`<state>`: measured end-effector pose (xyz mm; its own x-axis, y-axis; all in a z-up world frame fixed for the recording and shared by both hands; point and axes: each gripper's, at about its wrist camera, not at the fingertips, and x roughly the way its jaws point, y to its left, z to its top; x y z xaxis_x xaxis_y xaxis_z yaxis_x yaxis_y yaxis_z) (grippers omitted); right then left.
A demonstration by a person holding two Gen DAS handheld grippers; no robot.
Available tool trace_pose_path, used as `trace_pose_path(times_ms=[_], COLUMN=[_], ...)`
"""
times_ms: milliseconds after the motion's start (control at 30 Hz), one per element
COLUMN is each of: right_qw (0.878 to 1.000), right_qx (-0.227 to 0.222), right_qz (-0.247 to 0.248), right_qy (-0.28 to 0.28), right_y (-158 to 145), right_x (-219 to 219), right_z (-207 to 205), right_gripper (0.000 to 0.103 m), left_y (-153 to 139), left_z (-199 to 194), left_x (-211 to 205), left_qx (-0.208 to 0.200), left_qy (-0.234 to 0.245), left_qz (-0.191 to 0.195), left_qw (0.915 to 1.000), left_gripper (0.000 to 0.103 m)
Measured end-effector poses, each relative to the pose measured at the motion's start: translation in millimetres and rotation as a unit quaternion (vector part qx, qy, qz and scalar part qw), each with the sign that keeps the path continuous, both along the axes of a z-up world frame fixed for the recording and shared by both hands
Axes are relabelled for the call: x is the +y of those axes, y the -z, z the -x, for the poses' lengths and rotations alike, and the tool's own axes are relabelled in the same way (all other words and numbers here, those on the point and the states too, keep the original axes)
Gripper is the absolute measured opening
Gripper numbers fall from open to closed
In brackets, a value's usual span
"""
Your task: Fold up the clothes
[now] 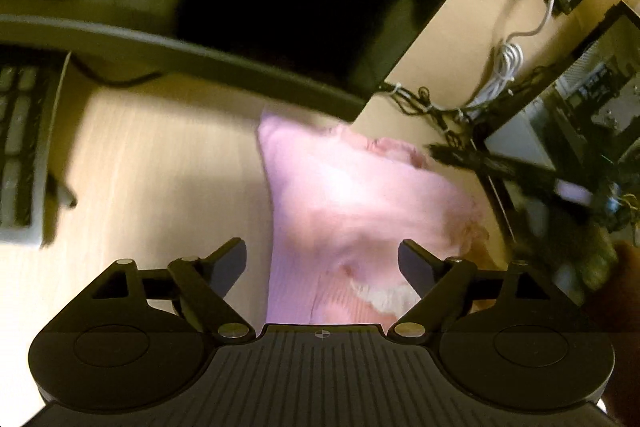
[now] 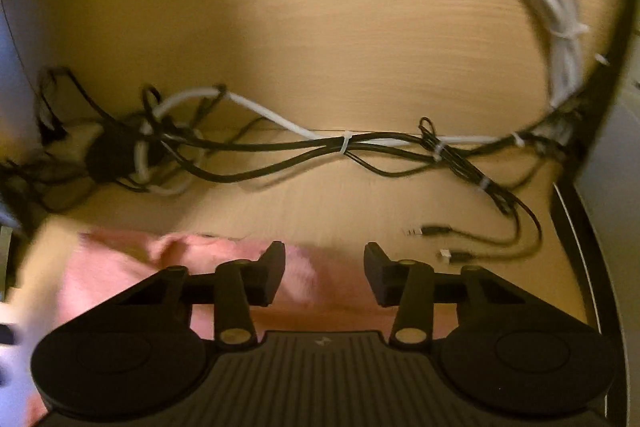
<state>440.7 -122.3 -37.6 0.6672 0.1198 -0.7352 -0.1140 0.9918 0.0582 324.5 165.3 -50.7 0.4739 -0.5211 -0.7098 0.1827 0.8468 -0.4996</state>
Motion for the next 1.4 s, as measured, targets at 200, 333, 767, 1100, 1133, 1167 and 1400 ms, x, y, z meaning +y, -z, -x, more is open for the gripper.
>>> trace_pose_path(times_ms=[200, 333, 767, 1100, 1133, 1167, 1400], right_qw=[0.999, 0.995, 0.985, 0.982, 0.982, 0.984, 0.993], right_qx=[0.005, -0.059, -0.015, -0.001, -0.01, -0.02, -0.032], right_qz=[0.01, 0.019, -0.013, -0.031, -0.036, -0.04, -0.11], right_qy=[-0.037, -0.08, -0.17, -0.185, -0.183, -0.175, -0.036], right_y=[10.6, -33.5, -32.4, -23.4, -33.2, -40.6, -43.9], right_x=[9.4, 10.0, -21.3, -47.4, -52.5, -58.6, -106.5], right_z=[-8.5, 29.5, 223.3, 276.1, 280.4, 282.6, 261.0], right_gripper=[0.005, 0.004, 0.003, 0.01, 0.023, 0.033, 0.077], left_y=[-0.3, 4.0, -17.6, -28.5, -25.3, -22.3, -18.2], left_z=[17.4, 21.7, 40.4, 45.9, 47.5, 49.5, 69.8], left_x=[25.6, 39.4, 33.0, -28.6, -32.6, -35.5, -8.5], left_qx=[0.004, 0.012, -0.021, -0.035, -0.033, -0.031, -0.02], left_qy=[-0.018, -0.031, -0.051, -0.01, -0.001, 0.008, 0.021], left_qz=[0.03, 0.062, 0.141, 0.044, 0.02, -0.004, -0.044], left_qw=[0.9994, 0.9975, 0.9884, 0.9983, 0.9993, 0.9995, 0.9986], left_gripper=[0.094, 0.094, 0.098, 0.098, 0.097, 0.096, 0.095])
